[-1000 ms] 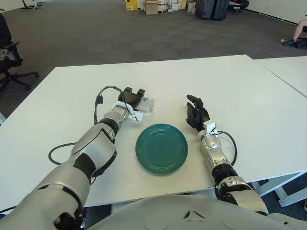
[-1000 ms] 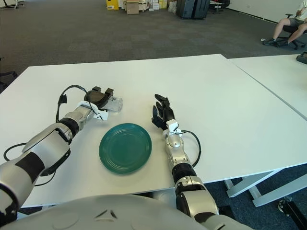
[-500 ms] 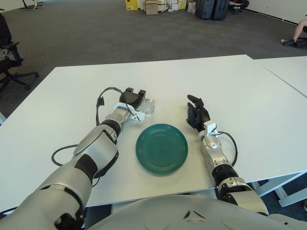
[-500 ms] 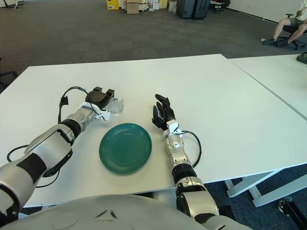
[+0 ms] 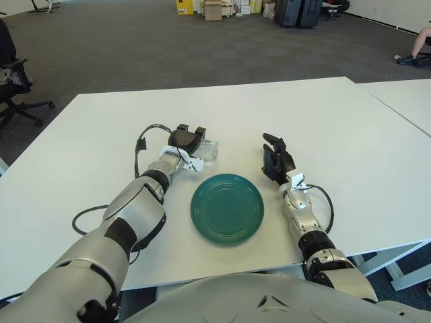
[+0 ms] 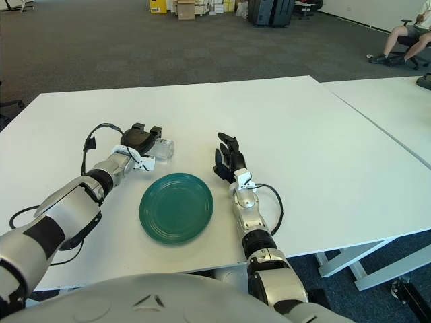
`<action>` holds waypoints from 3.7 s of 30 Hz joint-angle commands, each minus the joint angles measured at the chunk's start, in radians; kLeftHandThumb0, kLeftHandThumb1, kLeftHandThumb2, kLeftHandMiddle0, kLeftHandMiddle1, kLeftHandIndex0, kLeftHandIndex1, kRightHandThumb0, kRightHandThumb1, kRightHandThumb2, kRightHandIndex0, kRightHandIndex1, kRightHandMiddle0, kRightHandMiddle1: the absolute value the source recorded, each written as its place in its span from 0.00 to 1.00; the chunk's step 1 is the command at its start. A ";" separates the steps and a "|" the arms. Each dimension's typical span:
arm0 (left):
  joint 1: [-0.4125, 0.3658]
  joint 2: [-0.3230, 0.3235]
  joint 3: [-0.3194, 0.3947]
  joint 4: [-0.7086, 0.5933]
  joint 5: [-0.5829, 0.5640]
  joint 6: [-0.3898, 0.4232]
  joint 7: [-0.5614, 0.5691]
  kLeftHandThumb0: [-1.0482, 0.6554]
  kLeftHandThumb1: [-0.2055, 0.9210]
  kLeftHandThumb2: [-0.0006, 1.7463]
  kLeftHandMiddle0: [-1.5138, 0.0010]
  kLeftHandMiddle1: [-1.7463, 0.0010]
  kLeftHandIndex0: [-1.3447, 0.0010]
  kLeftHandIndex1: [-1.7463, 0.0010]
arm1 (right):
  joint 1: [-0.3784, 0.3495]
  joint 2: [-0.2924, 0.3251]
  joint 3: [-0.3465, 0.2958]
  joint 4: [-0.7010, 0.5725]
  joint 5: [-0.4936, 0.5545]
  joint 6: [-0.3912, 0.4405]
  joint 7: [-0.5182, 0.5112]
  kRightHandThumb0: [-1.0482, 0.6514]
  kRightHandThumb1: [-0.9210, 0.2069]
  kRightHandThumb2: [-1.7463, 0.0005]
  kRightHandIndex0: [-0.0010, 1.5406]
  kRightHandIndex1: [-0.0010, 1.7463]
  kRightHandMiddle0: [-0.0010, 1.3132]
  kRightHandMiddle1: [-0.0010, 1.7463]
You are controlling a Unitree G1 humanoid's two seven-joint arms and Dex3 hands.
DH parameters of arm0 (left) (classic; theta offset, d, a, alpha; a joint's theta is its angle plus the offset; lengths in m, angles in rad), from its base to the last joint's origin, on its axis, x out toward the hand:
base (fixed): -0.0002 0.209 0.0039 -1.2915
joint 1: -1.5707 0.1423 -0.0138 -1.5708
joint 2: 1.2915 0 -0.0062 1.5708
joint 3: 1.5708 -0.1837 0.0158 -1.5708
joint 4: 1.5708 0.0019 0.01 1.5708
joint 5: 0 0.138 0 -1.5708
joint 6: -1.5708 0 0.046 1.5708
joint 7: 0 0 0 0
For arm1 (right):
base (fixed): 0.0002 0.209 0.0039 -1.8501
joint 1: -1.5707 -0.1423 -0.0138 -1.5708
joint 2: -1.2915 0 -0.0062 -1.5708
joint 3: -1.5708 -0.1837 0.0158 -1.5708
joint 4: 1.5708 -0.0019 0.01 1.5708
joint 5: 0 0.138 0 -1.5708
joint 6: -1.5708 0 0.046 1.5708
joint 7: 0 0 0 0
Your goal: Put the bottle into the plate.
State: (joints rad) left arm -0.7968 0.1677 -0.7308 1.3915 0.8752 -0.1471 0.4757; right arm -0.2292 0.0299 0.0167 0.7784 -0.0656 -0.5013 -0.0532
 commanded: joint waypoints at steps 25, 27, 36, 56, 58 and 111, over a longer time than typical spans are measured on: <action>-0.039 0.082 0.140 -0.006 -0.098 -0.084 -0.023 0.61 0.30 0.88 0.51 0.00 0.61 0.00 | 0.013 -0.014 -0.010 0.086 -0.002 0.003 0.001 0.21 0.00 0.53 0.17 0.00 0.00 0.37; -0.050 0.090 0.158 -0.012 -0.112 -0.104 -0.021 0.61 0.27 0.90 0.50 0.00 0.59 0.00 | 0.007 -0.018 -0.009 0.105 -0.006 -0.014 0.001 0.20 0.00 0.52 0.16 0.00 0.00 0.37; -0.080 0.117 0.203 -0.030 -0.138 -0.200 0.016 0.61 0.25 0.92 0.49 0.00 0.57 0.00 | -0.022 -0.032 -0.006 0.183 -0.011 -0.081 0.014 0.20 0.00 0.51 0.15 0.00 0.00 0.40; -0.122 0.165 0.220 -0.088 -0.130 -0.440 0.090 0.61 0.17 0.97 0.44 0.00 0.51 0.00 | -0.033 -0.027 -0.008 0.201 -0.002 -0.084 0.033 0.20 0.00 0.51 0.16 0.00 0.00 0.43; -0.123 0.167 0.219 -0.093 -0.128 -0.458 0.097 0.61 0.16 0.98 0.44 0.00 0.51 0.00 | -0.033 -0.027 -0.008 0.200 0.000 -0.085 0.036 0.20 0.00 0.51 0.16 0.00 0.00 0.42; 0.105 0.300 0.182 -0.604 -0.059 -0.833 -0.007 0.61 0.26 0.89 0.46 0.05 0.59 0.00 | 0.016 0.006 -0.013 0.085 0.014 0.013 0.007 0.20 0.00 0.55 0.16 0.00 0.00 0.34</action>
State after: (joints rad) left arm -0.6992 0.4478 -0.5827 0.8280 0.8418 -0.9830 0.4849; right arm -0.2651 0.0318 0.0072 0.8405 -0.0614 -0.5312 -0.0552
